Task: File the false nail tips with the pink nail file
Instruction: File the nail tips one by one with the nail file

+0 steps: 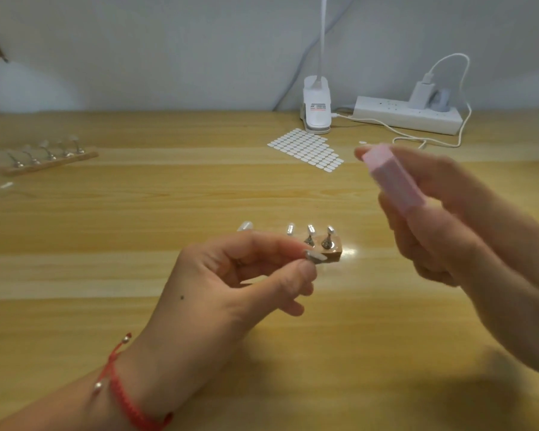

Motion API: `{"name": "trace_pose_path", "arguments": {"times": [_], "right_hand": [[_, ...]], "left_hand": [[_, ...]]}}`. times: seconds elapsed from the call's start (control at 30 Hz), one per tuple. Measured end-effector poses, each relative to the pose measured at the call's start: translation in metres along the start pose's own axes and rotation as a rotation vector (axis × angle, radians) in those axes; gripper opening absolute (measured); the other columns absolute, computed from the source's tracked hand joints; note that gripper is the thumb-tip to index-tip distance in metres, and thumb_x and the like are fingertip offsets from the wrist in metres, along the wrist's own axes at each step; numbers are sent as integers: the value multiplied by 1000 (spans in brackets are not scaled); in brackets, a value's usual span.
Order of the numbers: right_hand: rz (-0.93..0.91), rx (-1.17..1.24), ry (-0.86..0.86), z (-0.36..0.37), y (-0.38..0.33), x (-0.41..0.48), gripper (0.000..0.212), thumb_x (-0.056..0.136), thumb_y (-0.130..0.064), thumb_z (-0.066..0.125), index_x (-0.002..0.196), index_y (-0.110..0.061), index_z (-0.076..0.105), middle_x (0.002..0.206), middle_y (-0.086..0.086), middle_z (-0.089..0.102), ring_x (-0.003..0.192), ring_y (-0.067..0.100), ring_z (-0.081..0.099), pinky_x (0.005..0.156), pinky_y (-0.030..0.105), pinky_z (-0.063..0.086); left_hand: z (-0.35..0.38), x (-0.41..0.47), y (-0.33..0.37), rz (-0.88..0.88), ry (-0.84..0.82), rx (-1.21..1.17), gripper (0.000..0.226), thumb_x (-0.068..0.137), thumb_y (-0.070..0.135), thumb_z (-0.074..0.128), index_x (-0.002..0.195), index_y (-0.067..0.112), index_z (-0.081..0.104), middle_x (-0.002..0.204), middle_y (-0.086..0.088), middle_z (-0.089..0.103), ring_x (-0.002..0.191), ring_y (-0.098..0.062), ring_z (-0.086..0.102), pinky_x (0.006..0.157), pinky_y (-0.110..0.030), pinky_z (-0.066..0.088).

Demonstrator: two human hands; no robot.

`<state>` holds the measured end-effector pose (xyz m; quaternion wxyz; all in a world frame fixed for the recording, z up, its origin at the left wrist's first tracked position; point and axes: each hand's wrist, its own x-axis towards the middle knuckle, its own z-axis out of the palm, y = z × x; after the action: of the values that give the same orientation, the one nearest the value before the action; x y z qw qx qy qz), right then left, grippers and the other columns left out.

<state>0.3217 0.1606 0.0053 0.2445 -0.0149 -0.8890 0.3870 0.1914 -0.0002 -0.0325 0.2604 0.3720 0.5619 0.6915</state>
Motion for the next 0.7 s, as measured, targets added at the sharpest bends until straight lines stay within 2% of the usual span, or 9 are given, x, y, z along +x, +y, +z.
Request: {"name": "trace_pose_path", "arguments": {"times": [0.17,0.3,0.37,0.47,0.53,0.57,0.6,0.63,0.7], "right_hand": [[-262,-430,-1,-1,10,1,45,95,-24,52,140,-26,48,113,-1,40,107,10,47,88,14,41],[-371,-481,-57,-3,9,-5,43,100,-23,50,139,-40,45,125,-3,48,112,16,54,89,29,48],[-331,-456,-92,3,17,7,41,100,-17,53,132,-44,55,127,-8,53,111,15,59,90,33,48],[-239,-557,-183,3,19,9,60,102,-11,53,70,-57,71,84,-34,67,84,-12,63,84,6,42],[-200,-431,-297,5,20,7,53,101,-8,54,83,-55,73,100,-28,68,86,2,67,85,12,45],[-165,-368,-228,12,13,14,45,99,-6,55,102,-48,72,115,-15,64,96,12,67,89,30,51],[-219,-338,-175,17,6,9,46,97,-4,56,107,-47,70,121,-8,61,105,13,65,91,33,48],[-199,-334,-194,13,7,3,51,97,-2,56,101,-52,69,118,-11,62,110,5,63,106,30,42],[-107,-237,-214,11,21,11,58,97,-4,57,83,-59,70,103,-26,65,97,-3,65,112,35,37]], "left_hand": [[-2,-1,1,-9,-31,-5,14,63,26,73,75,19,77,64,-2,70,59,-8,66,54,-20,54],[-4,-2,2,30,-39,68,15,65,26,74,78,18,77,65,-3,71,58,-9,66,56,-17,53],[-3,-2,1,44,-44,88,17,65,26,74,80,19,77,67,-2,72,58,-9,67,57,-17,53],[-2,-3,-2,71,-42,108,18,63,26,75,81,23,78,72,3,74,64,-4,68,58,-15,52],[-2,-4,-3,88,-22,119,16,64,27,75,79,26,78,71,5,74,63,-4,68,59,-17,53],[-2,-4,-3,98,-16,123,15,64,27,75,79,27,78,71,5,73,62,-5,68,59,-18,54],[-2,-4,-2,107,-19,124,15,65,27,75,79,27,78,71,5,73,62,-5,68,58,-18,54],[-2,-4,-2,120,-26,130,15,65,27,75,79,28,78,71,6,73,62,-5,68,57,-16,53],[-2,-3,-2,165,-23,190,14,66,26,74,80,30,77,72,10,73,63,-2,67,58,-14,52]]}}
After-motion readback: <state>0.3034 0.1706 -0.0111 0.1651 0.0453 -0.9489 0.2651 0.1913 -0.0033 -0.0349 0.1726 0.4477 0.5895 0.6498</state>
